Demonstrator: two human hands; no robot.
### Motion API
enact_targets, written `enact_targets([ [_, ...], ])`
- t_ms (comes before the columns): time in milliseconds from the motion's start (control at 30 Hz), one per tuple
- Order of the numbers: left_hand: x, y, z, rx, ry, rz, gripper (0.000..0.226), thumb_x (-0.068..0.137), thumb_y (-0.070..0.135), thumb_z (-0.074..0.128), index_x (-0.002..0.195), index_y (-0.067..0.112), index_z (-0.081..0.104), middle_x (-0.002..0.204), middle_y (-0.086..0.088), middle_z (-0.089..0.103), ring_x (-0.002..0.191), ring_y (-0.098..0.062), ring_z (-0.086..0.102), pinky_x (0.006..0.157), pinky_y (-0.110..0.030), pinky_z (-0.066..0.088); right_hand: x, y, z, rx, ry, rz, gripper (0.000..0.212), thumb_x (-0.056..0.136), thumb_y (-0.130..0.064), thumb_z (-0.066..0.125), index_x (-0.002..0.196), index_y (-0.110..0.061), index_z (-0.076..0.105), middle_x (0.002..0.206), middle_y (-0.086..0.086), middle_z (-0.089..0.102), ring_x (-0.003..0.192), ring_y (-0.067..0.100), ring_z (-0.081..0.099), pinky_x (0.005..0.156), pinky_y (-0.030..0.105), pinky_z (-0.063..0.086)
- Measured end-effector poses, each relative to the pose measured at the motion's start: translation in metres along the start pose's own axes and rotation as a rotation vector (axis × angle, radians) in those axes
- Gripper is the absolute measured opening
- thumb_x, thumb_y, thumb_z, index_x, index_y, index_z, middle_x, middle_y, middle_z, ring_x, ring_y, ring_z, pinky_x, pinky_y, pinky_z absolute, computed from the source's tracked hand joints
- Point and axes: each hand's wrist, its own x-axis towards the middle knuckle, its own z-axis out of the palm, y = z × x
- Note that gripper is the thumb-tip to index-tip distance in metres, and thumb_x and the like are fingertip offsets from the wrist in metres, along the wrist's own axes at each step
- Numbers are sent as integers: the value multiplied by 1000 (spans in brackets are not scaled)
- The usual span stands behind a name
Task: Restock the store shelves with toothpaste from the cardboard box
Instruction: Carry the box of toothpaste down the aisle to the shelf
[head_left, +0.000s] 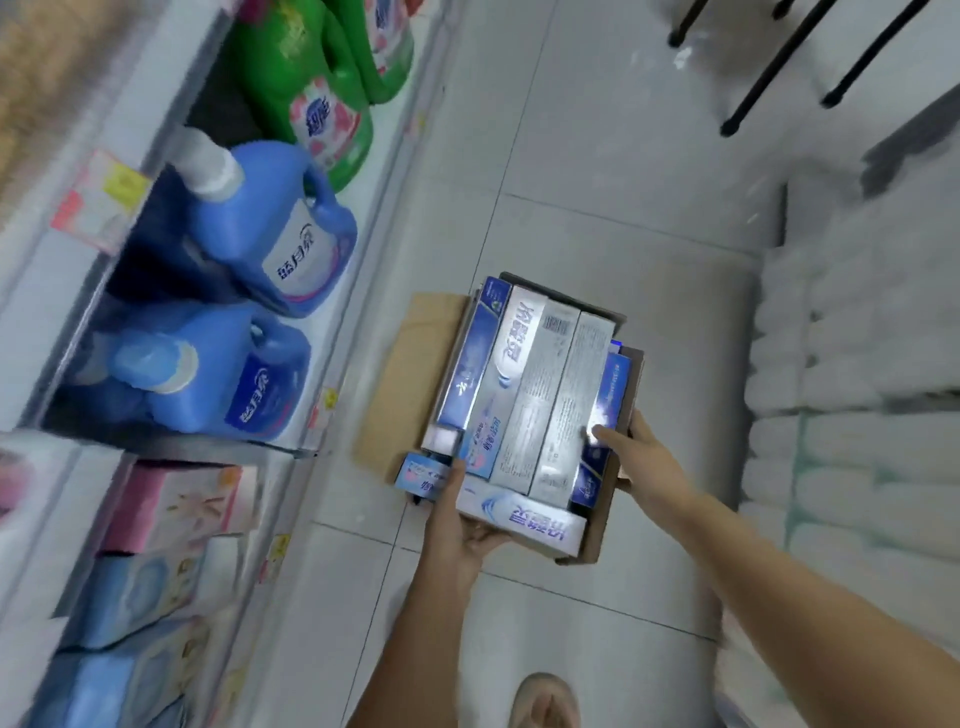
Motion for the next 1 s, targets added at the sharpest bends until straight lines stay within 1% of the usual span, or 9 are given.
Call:
enact_targets([
  [100, 31, 45, 60, -16, 0, -20, 38, 92, 37, 56, 116, 7, 58, 118, -21, 61, 108, -39, 58, 67, -52, 56, 39, -52, -16, -26, -28, -7, 56, 94, -2, 46, 135, -38, 36, 107, -16, 62, 89, 6, 63, 65, 23, 50],
  [167, 56, 74, 97, -37, -5, -43, 42, 90, 37, 58, 121, 9, 56, 123, -21, 59, 116, -41, 54, 78, -59, 52, 63, -90, -22, -65, -50, -34, 65, 92, 2, 45, 137, -42, 31, 112, -15, 60, 95, 9, 62, 70, 28, 51],
  [267, 88, 120, 154, -57, -47, -69, 44, 84, 40, 64, 117, 12, 60, 119, -18, 63, 114, -40, 55, 91, -67, 41, 104, -153, -31, -51, -32, -83, 62, 91, 3, 47, 134, -40, 32, 118, -7, 58, 96, 9, 59, 76, 29, 51],
  [333, 107, 148, 190, -63, -48, -65, 44, 84, 42, 64, 118, 14, 60, 115, -16, 65, 112, -39, 57, 91, -69, 40, 130, -192, -36, -29, -36, -101, 59, 93, 3, 45, 129, -42, 32, 116, -8, 59, 94, 4, 58, 71, 25, 50],
  [500, 157, 209, 281, -53, -64, -29, 51, 84, 46, 63, 123, 15, 58, 120, -17, 63, 113, -40, 56, 88, -70, 41, 200, -270, -56, 44, -33, -163, 69, 90, 8, 46, 141, -37, 32, 124, -4, 60, 100, 6, 62, 70, 23, 52],
  [633, 195, 259, 356, -52, -81, -19, 50, 86, 46, 60, 125, 16, 57, 120, -15, 64, 112, -40, 57, 75, -62, 48, 262, -337, -81, 69, -55, -190, 70, 90, 9, 47, 139, -38, 33, 125, -1, 59, 96, 4, 63, 66, 20, 53],
  [733, 221, 294, 404, -85, -82, -10, 61, 73, 45, 71, 126, 18, 56, 124, -15, 62, 116, -42, 54, 79, -66, 47, 304, -394, -101, 81, -121, -184, 68, 91, 11, 41, 136, -40, 33, 124, -6, 58, 90, 0, 65, 61, 14, 52],
  [867, 246, 332, 465, -147, -85, 81, 78, 63, 40, 81, 133, 25, 50, 130, -18, 56, 118, -46, 52, 86, -76, 38, 350, -466, -121, 44, -190, -175, 71, 91, 8, 44, 141, -40, 29, 131, -11, 56, 104, 5, 62, 74, 22, 55],
  [1000, 265, 375, 526, -186, -52, 117, 89, 55, 39, 88, 134, 25, 48, 132, -21, 53, 120, -48, 49, 84, -76, 39, 393, -534, -132, -28, -232, -146, 79, 91, 7, 46, 145, -43, 20, 127, -16, 54, 102, 3, 59, 79, 26, 53],
])
